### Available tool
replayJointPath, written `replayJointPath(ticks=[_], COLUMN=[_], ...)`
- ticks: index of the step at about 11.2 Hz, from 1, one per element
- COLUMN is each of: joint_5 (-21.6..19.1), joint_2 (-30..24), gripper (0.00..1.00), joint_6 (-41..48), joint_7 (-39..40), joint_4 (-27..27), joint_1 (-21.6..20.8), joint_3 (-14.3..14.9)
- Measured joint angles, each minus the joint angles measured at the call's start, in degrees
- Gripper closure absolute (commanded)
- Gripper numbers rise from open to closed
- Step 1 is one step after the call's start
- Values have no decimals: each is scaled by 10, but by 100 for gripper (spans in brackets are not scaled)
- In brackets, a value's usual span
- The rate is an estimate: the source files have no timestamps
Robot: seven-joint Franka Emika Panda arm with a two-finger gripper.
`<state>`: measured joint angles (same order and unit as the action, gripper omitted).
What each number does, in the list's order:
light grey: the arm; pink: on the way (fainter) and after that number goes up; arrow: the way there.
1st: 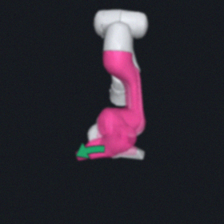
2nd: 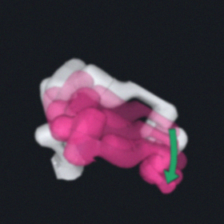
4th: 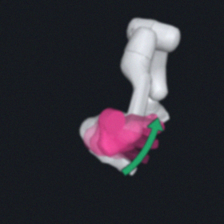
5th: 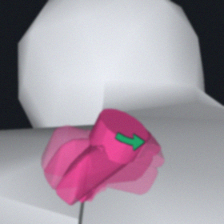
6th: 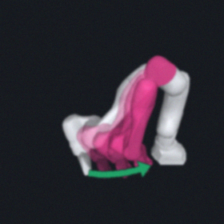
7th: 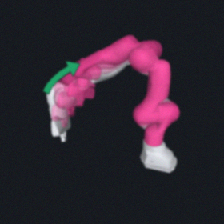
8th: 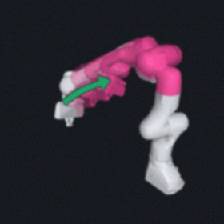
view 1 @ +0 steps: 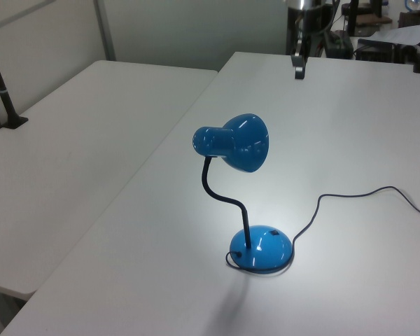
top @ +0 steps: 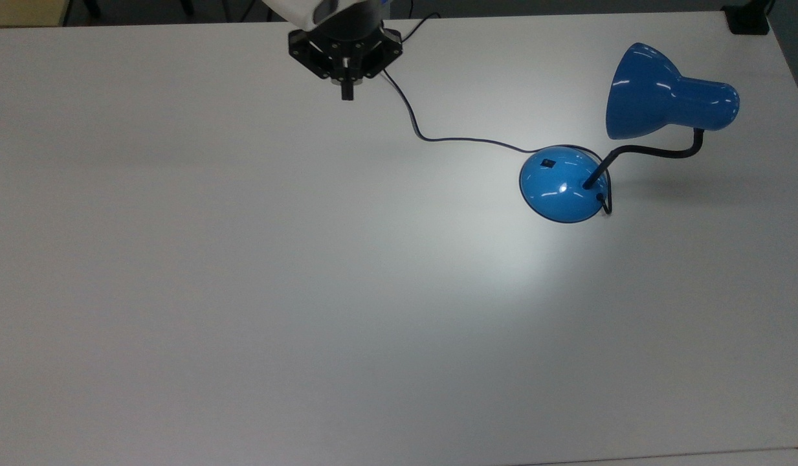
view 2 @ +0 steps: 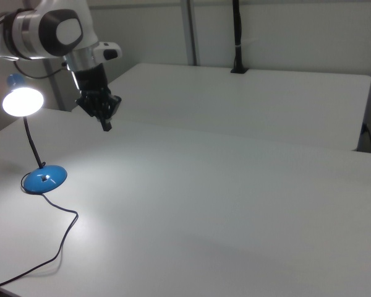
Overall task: Turn off the lamp
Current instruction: 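Lower the gripper over the switch button on the blue lamp base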
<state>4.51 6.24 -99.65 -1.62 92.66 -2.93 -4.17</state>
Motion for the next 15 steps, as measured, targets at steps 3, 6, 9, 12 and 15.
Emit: replayJointPath(ticks=[3,6,9,12,15], joint_5=[0,0,0,0,0], joint_2=[12,20,27,37,56], gripper=[100,100,100,100,100], joint_6=[-28,-151,-241,-279,-301], joint_7=[20,21,40,80,105], joint_4=[39,121,177,192,192], joint_1=[-72,-126,-122,-122,-122], joint_3=[-2,-20,-74,-90,-96])
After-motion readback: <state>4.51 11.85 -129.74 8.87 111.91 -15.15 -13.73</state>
